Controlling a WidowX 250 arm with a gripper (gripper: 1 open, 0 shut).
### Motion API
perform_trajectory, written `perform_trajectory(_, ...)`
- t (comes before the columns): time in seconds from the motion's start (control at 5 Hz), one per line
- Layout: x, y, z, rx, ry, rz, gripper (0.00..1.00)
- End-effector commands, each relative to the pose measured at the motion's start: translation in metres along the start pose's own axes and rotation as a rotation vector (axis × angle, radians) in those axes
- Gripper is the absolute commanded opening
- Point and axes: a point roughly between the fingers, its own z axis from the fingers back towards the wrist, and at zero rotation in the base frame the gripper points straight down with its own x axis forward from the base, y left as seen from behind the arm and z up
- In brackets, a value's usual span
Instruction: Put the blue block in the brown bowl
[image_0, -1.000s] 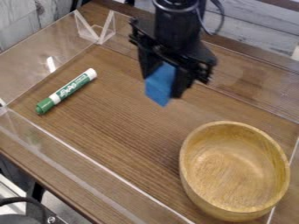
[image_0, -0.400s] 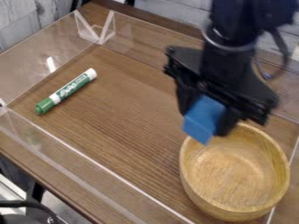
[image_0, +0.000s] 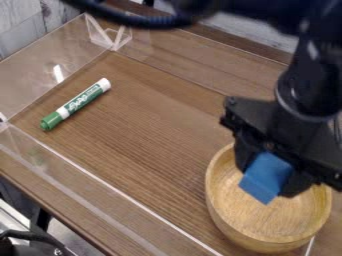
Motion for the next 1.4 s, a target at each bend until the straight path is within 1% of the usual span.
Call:
perform_trajectory(0.0, 0.001, -0.003, -0.008, -0.026, -0.042, 0.01, 0.0)
perform_trajectory(0.2, 0.0, -0.001, -0.02, -0.05, -0.059, 0.014, 0.0)
perform_trajectory(0.4, 0.007, 0.006, -0.019, -0.055, -0.075, 0.022, 0.0)
perform_trajectory(0.6, 0.012, 0.014, -0.015, -0.061, -0.07, 0.034, 0.0)
perform_trajectory(0.8, 0.016, 0.017, -0.02, -0.086, -0.06, 0.053, 0.0)
perform_trajectory(1.0, 0.015, 0.016, -0.022, -0.094, -0.051, 0.069, 1.0)
perform_trajectory(1.2, 0.016, 0.02, -0.02, -0.097, -0.037, 0.083, 1.0)
